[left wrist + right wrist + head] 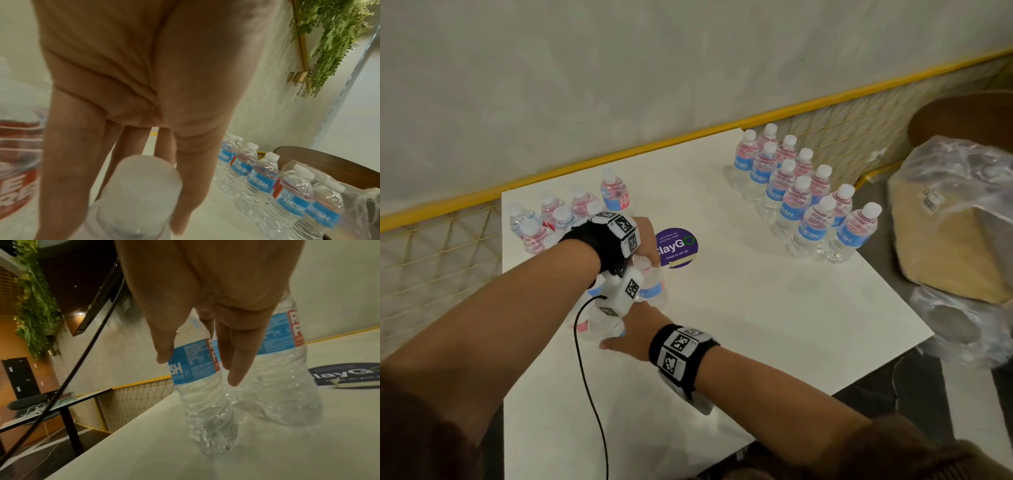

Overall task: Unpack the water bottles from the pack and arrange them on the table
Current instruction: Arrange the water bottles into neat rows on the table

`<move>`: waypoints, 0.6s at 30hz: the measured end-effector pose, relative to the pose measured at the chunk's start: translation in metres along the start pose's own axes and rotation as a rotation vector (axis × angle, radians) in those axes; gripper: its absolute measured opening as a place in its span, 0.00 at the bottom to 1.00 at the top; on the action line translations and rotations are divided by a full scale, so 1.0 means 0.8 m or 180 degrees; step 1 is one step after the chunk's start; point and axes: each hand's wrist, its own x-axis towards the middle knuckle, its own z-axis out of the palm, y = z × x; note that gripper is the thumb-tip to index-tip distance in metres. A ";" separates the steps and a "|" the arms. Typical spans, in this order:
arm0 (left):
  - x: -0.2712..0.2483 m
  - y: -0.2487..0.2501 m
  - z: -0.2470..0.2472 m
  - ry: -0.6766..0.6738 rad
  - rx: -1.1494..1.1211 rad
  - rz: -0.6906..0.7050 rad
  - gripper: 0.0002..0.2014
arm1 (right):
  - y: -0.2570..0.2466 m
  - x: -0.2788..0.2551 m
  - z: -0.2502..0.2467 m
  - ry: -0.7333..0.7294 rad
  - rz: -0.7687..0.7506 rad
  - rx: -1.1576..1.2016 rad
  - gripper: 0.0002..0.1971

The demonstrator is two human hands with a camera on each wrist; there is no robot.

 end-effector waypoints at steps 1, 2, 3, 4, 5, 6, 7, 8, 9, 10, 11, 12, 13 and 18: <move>0.002 0.004 -0.001 -0.0015 -0.0017 0.0023 0.20 | 0.004 -0.003 -0.001 -0.0007 0.0012 -0.0018 0.32; 0.003 0.010 -0.002 -0.0049 -0.0066 0.0029 0.19 | 0.010 -0.007 -0.003 -0.0026 0.0010 -0.0037 0.31; 0.003 0.015 -0.002 -0.0075 -0.0092 0.0053 0.18 | 0.017 -0.012 -0.006 -0.0046 0.0011 -0.0064 0.32; 0.006 0.021 -0.003 -0.0069 -0.0093 0.0105 0.16 | 0.027 -0.019 -0.011 -0.0054 0.0031 -0.0101 0.33; 0.009 0.027 -0.005 -0.0038 -0.0086 0.0162 0.16 | 0.038 -0.028 -0.017 -0.0073 0.0080 -0.0149 0.33; 0.011 0.034 -0.005 0.0014 -0.0106 0.0195 0.15 | 0.051 -0.038 -0.025 -0.0052 0.0109 -0.0175 0.32; 0.013 0.041 -0.005 0.0069 -0.0146 0.0213 0.15 | 0.065 -0.048 -0.034 -0.0003 0.0147 -0.0177 0.30; 0.016 0.049 -0.005 0.0157 -0.0160 0.0257 0.15 | 0.080 -0.060 -0.045 0.0063 0.0215 -0.0158 0.29; 0.019 0.056 -0.005 0.0280 -0.0164 0.0323 0.14 | 0.094 -0.072 -0.058 0.0136 0.0329 -0.0116 0.27; 0.023 0.063 -0.005 0.0389 -0.0201 0.0402 0.13 | 0.109 -0.082 -0.072 0.0233 0.0447 -0.0052 0.27; 0.026 0.071 -0.006 0.0485 -0.0242 0.0504 0.11 | 0.125 -0.092 -0.087 0.0343 0.0563 -0.0008 0.28; 0.028 0.080 -0.005 0.0540 -0.0269 0.0581 0.10 | 0.141 -0.102 -0.103 0.0442 0.0684 0.0001 0.30; 0.032 0.089 -0.005 0.0600 -0.0308 0.0652 0.10 | 0.157 -0.110 -0.119 0.0525 0.0829 -0.0023 0.33; 0.048 0.136 0.004 0.0833 -0.0492 0.0853 0.09 | 0.236 -0.138 -0.194 0.0796 0.1406 -0.0004 0.42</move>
